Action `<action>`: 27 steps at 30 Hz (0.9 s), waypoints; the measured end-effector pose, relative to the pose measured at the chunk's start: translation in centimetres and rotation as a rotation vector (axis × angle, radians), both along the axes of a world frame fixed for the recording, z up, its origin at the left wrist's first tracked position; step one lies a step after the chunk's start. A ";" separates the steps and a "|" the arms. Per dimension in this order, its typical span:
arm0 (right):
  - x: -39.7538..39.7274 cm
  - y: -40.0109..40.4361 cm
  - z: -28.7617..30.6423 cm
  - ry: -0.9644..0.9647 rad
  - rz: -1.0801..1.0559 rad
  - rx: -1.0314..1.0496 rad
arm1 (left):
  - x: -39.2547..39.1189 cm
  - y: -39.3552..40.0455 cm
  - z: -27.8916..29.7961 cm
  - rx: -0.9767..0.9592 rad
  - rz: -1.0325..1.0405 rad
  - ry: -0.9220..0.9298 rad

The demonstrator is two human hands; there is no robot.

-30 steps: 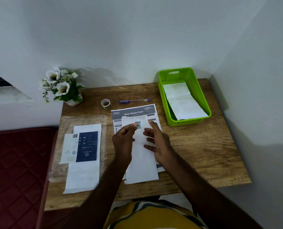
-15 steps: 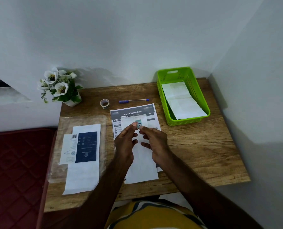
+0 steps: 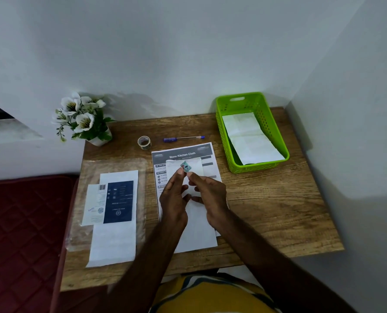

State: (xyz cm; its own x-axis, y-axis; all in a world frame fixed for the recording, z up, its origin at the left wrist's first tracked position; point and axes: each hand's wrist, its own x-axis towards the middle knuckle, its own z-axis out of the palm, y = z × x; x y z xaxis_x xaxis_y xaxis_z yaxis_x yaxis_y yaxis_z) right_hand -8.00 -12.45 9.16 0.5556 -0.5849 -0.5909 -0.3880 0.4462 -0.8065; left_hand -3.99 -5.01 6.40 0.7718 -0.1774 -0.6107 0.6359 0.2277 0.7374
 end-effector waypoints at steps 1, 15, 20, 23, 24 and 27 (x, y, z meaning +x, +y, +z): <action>0.1 0.2 0.0 -0.008 -0.005 0.019 | -0.2 -0.1 0.0 -0.013 0.019 -0.013; 1.8 0.1 1.1 -0.077 -0.108 0.295 | -1.5 -1.5 0.4 -0.027 -0.014 -0.122; 2.3 0.3 0.7 -0.065 -0.172 0.278 | -1.6 -1.6 0.5 0.058 -0.043 -0.162; 2.3 0.2 0.5 -0.069 -0.177 0.274 | -1.8 -1.5 0.5 0.094 -0.056 -0.220; 2.3 0.2 0.4 -0.067 -0.180 0.266 | -1.9 -1.4 0.6 0.107 -0.054 -0.232; 2.5 0.2 0.1 -0.075 -0.193 0.233 | -2.1 -1.3 0.7 0.151 -0.059 -0.271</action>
